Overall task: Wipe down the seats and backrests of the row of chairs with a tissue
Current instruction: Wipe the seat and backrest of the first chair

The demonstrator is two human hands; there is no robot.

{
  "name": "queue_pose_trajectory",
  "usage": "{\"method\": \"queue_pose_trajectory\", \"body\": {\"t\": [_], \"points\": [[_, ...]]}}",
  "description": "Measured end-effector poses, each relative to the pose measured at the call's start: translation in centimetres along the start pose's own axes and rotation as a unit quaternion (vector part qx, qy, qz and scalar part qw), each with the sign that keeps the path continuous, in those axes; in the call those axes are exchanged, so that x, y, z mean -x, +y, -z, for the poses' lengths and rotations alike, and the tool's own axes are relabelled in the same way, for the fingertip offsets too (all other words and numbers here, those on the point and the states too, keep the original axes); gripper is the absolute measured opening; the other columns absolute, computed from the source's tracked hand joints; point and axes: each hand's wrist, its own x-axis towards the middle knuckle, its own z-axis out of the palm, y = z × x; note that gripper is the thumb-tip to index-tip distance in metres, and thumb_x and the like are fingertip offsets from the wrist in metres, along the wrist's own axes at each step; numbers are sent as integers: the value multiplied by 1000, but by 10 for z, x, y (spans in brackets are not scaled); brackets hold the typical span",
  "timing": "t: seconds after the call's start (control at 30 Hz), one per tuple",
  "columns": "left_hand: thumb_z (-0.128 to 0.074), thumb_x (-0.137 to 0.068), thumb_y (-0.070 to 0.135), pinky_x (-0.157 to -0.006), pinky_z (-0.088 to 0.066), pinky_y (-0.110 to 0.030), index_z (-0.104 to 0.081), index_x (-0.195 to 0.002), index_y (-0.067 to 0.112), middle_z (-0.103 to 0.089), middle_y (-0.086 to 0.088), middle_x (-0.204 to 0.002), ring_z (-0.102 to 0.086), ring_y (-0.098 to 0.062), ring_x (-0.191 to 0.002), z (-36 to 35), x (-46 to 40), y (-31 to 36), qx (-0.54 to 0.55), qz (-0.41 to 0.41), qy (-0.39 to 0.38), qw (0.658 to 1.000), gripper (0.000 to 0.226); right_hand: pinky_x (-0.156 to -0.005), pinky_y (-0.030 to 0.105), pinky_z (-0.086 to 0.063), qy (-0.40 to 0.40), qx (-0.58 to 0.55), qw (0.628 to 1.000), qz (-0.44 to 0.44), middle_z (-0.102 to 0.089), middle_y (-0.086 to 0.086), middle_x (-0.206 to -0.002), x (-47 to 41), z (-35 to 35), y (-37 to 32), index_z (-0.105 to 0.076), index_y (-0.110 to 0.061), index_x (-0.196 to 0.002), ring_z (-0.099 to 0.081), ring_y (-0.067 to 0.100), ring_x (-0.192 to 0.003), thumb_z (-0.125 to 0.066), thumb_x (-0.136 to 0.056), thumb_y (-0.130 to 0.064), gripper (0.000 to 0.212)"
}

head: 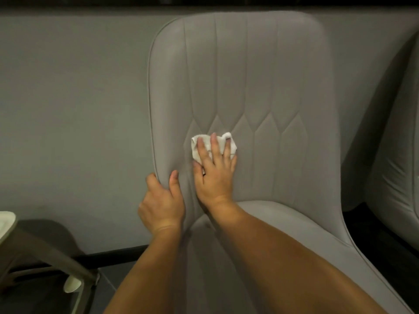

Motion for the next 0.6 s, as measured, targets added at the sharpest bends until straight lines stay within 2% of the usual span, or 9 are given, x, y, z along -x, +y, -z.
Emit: {"method": "queue_pose_trajectory", "body": {"t": [0.13,0.23,0.3,0.37,0.5,0.6], "points": [[-25,-91,66,-60,-29,-39,-50,-111,8,-65,-25,-81,-60,-46,-71,-2,-1,-1,-10,19,1,1000,67,-115,65,-19,-25,55,984,165,-33,6,-160,9,3,36,-38,-32,-151,-17,36,-151,-54,-99,-32,54],[-29,-94,62,-62,-29,-41,-48,-113,8,-65,-29,-85,-59,-49,-75,-2,-1,-2,-15,20,-1,1000,61,-116,65,-19,-79,167,924,334,-33,6,-161,3,29,83,-40,-32,-151,-20,40,-149,-62,-93,-24,62],[-34,-96,58,-62,-27,-42,-49,-114,6,-64,-32,-87,-58,-51,-76,-2,-1,-2,-19,18,-2,1000,57,-118,64,-15,-115,245,874,404,-30,5,-162,-9,54,119,-36,-32,-153,-21,41,-149,-55,-92,-21,65],[-35,-97,56,-61,-27,-43,-49,-115,5,-63,-34,-89,-58,-52,-76,-2,-1,-3,-22,17,1,1000,56,-118,64,-13,-126,301,853,407,-28,5,-162,-15,80,144,-35,-29,-154,-22,41,-149,-48,-93,-17,63],[-36,-99,53,-60,-27,-43,-48,-114,3,-63,-34,-86,-58,-52,-74,-2,0,-3,-15,9,6,1000,53,-116,69,-13,-95,370,867,320,-33,9,-160,-1,119,176,-42,-24,-152,-23,44,-147,-59,-92,-17,63],[-37,-100,52,-59,-26,-43,-48,-114,4,-63,-34,-86,-57,-52,-73,-3,0,-3,-19,5,8,1000,51,-117,68,-3,-95,382,881,263,-31,10,-161,11,130,183,-39,-24,-153,-17,46,-149,-66,-93,-27,66]]}}
